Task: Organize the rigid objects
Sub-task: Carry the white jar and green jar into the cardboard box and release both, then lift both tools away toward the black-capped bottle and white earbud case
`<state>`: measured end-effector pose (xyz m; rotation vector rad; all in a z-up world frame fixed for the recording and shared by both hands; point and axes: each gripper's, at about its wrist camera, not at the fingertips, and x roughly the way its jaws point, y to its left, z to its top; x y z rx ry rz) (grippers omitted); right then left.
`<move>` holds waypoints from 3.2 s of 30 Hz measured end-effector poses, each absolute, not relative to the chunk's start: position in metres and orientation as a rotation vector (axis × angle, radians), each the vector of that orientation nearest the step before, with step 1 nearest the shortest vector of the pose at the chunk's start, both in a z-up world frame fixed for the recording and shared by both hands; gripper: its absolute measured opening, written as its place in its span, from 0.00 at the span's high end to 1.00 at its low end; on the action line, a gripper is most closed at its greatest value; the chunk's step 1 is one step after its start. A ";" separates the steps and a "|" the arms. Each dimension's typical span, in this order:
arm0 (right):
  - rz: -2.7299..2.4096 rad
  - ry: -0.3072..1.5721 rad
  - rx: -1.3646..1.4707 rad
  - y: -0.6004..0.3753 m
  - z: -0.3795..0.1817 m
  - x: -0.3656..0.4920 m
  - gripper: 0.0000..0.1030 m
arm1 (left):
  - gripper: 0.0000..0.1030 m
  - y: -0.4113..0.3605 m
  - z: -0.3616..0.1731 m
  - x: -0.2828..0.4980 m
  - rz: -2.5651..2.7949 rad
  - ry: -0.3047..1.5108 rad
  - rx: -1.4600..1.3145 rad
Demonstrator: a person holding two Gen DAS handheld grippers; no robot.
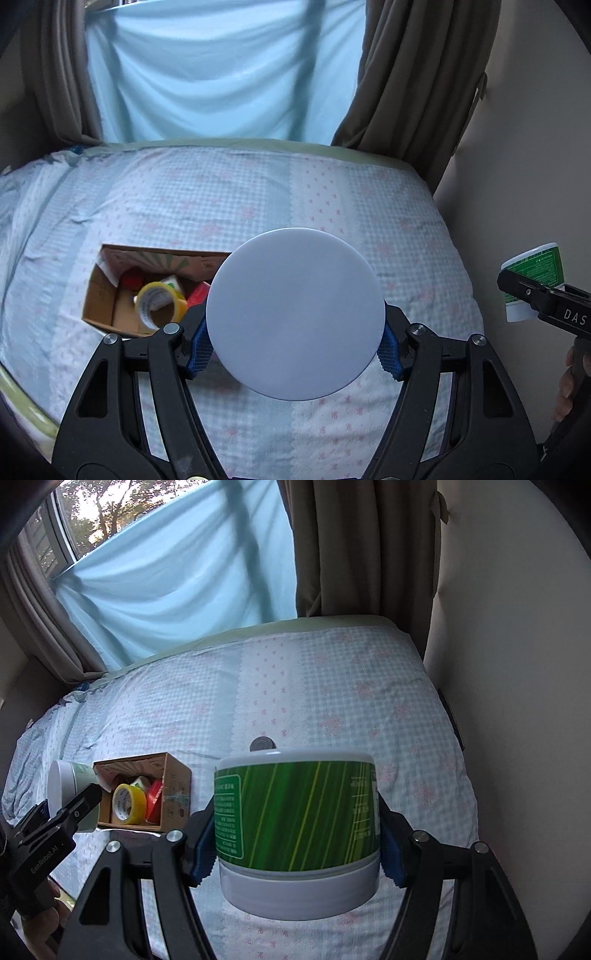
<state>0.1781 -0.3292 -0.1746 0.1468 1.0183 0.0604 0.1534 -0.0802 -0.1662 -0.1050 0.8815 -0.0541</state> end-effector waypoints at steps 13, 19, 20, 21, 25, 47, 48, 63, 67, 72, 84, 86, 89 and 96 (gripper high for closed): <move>0.189 0.980 0.111 -0.222 -0.140 0.161 0.35 | 0.34 0.036 -0.143 0.132 -0.014 0.874 -0.192; 0.189 0.969 0.143 -0.152 -0.137 0.175 0.35 | 0.34 0.110 -0.143 0.151 -0.033 0.890 -0.133; 0.187 0.972 0.153 -0.141 -0.137 0.178 0.35 | 0.34 0.122 -0.143 0.154 -0.040 0.891 -0.125; 0.184 0.975 0.165 -0.130 -0.137 0.181 0.35 | 0.34 0.134 -0.144 0.159 -0.047 0.891 -0.109; 0.154 0.987 0.185 -0.085 -0.145 0.197 0.35 | 0.34 0.179 -0.159 0.180 -0.079 0.930 -0.079; 0.149 1.236 0.137 0.031 -0.283 0.312 0.35 | 0.34 0.252 -0.340 0.262 -0.098 1.264 -0.100; 0.150 1.252 0.135 0.032 -0.294 0.318 0.35 | 0.34 0.250 -0.350 0.265 -0.099 1.281 -0.090; 0.149 1.407 0.152 0.036 -0.390 0.353 0.33 | 0.02 0.218 -0.401 0.281 -0.238 1.379 0.026; 0.155 1.317 0.180 0.032 -0.379 0.349 0.00 | 0.00 0.216 -0.391 0.277 -0.263 1.351 0.039; 0.158 1.311 0.175 0.028 -0.371 0.340 0.00 | 0.00 0.223 -0.377 0.266 -0.257 1.324 0.007; 0.182 1.273 0.162 0.031 -0.322 0.302 0.00 | 0.00 0.237 -0.325 0.227 -0.201 1.239 -0.028; 0.185 1.265 0.145 0.031 -0.309 0.292 0.00 | 0.00 0.238 -0.314 0.218 -0.191 1.223 -0.026; 0.195 1.249 0.136 0.030 -0.289 0.274 0.00 | 0.00 0.240 -0.295 0.202 -0.173 1.192 -0.021; 0.176 1.207 0.111 0.022 -0.246 0.232 0.00 | 0.00 0.239 -0.250 0.171 -0.139 1.145 -0.011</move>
